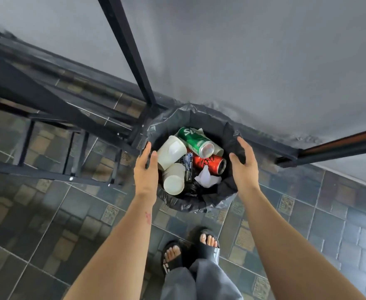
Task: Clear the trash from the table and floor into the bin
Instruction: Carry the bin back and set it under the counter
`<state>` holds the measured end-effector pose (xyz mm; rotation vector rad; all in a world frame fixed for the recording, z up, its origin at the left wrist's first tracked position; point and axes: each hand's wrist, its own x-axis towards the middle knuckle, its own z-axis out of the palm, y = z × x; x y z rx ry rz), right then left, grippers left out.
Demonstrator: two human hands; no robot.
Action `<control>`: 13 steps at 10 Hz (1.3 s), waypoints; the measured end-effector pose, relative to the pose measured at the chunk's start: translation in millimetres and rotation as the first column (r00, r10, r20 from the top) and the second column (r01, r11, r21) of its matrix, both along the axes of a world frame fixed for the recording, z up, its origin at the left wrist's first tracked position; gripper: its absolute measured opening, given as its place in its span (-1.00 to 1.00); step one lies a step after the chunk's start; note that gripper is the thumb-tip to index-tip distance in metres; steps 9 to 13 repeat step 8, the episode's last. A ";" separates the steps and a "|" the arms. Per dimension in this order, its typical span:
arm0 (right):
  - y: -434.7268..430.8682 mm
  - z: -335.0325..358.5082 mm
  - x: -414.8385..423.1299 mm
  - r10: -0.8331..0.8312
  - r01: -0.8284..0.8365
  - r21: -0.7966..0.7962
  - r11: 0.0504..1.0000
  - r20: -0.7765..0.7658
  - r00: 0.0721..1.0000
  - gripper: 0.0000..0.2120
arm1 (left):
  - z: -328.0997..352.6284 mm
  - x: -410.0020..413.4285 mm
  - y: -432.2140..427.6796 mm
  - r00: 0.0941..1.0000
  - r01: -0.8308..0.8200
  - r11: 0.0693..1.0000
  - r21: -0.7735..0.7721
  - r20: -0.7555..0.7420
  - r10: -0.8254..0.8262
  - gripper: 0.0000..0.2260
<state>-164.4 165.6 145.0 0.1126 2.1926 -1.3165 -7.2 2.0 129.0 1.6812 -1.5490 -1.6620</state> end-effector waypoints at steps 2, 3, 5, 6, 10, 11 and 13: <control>-18.7 -94.9 -15.5 0.000 0.000 -0.001 1.000 -0.019 1.000 -0.53 | -91.0 -5.7 -10.4 1.000 0.003 1.000 -0.014 -0.003 -0.003 -0.61; -26.5 -133.6 -19.2 0.019 -0.019 -0.018 1.000 -0.027 0.999 -0.48 | -125.2 -7.6 -17.0 1.000 0.027 0.999 -0.047 0.013 -0.026 -0.59; -27.7 -180.5 -14.7 0.085 -0.085 -0.002 0.996 -0.088 0.993 -0.31 | -169.1 -2.0 -19.3 0.985 0.139 0.985 -0.105 0.118 -0.126 -0.56; -30.4 -183.4 -10.4 0.140 -0.139 0.023 0.990 -0.113 0.984 -0.26 | -172.6 6.6 -20.6 0.952 0.233 0.967 -0.104 0.229 -0.204 -0.57; -21.6 -149.0 -7.6 0.375 -0.334 0.306 0.891 -0.083 0.923 -0.30 | -144.1 20.2 -17.0 0.723 0.538 0.839 -0.087 0.559 -0.406 -0.52; -21.6 -149.0 -7.6 0.375 -0.334 0.306 0.891 -0.083 0.923 -0.30 | -144.1 20.2 -17.0 0.723 0.538 0.839 -0.087 0.559 -0.406 -0.52; -21.6 -149.0 -7.6 0.375 -0.334 0.306 0.891 -0.083 0.923 -0.30 | -144.1 20.2 -17.0 0.723 0.538 0.839 -0.087 0.559 -0.406 -0.52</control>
